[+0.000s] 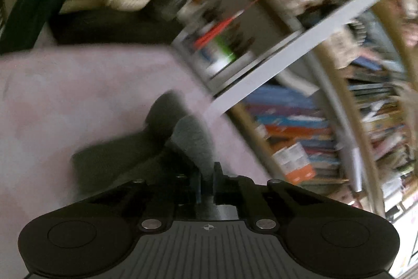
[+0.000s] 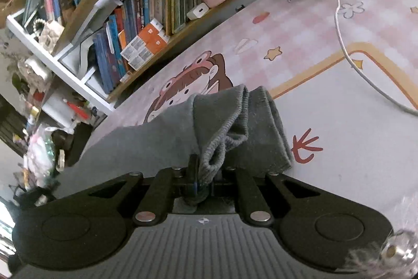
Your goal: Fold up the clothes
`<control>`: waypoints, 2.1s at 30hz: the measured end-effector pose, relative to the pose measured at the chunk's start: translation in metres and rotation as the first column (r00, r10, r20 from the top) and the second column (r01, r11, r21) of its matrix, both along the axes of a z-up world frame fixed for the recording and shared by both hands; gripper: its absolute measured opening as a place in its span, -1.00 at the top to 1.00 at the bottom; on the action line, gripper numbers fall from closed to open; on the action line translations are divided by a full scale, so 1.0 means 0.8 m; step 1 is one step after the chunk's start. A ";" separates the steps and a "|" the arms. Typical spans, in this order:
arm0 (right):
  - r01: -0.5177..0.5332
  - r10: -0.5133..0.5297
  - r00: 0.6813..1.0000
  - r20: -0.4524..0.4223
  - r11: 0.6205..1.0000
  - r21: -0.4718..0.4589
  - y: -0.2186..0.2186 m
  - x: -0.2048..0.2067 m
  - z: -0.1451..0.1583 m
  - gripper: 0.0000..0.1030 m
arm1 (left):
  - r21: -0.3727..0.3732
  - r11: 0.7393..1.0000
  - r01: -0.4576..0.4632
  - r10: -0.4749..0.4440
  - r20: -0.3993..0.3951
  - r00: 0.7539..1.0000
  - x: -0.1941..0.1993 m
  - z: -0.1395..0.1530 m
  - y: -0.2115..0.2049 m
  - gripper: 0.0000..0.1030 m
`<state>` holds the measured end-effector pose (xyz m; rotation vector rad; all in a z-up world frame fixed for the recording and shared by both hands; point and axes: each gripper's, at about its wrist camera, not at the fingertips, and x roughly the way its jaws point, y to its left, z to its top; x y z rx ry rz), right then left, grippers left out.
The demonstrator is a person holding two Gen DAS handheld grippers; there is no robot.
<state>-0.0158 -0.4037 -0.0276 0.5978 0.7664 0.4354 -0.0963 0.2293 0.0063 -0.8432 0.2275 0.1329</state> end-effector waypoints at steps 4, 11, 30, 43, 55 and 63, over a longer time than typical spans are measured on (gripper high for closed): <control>-0.010 0.010 1.000 0.007 1.000 -0.021 0.003 -0.001 0.004 0.87 | 0.174 0.985 0.021 -0.054 0.184 0.981 -0.046 0.053 -0.032 0.90; -0.014 0.014 1.000 0.015 0.999 -0.030 0.004 0.000 0.009 0.86 | -0.030 0.999 -0.037 0.031 -0.185 0.982 -0.066 -0.028 0.007 0.90; 0.079 -0.050 0.989 0.136 0.973 -0.216 0.001 -0.026 0.033 0.09 | -0.069 0.997 -0.024 0.011 -0.177 0.984 -0.069 -0.046 0.005 0.71; 0.040 0.161 0.881 0.445 0.912 -0.408 0.086 -0.063 0.064 0.16 | -0.024 0.999 -0.028 0.027 -0.041 0.999 -0.066 -0.004 -0.013 0.89; -0.119 0.300 0.888 0.349 0.882 -0.456 0.141 -0.054 0.039 0.16 | -0.014 0.996 -0.089 0.084 -0.212 0.974 -0.079 -0.032 0.008 0.66; -0.161 0.324 0.896 0.304 0.875 -0.457 0.149 -0.054 0.024 0.16 | 0.144 0.972 -0.184 0.214 -0.234 0.948 -0.103 -0.018 -0.003 -0.37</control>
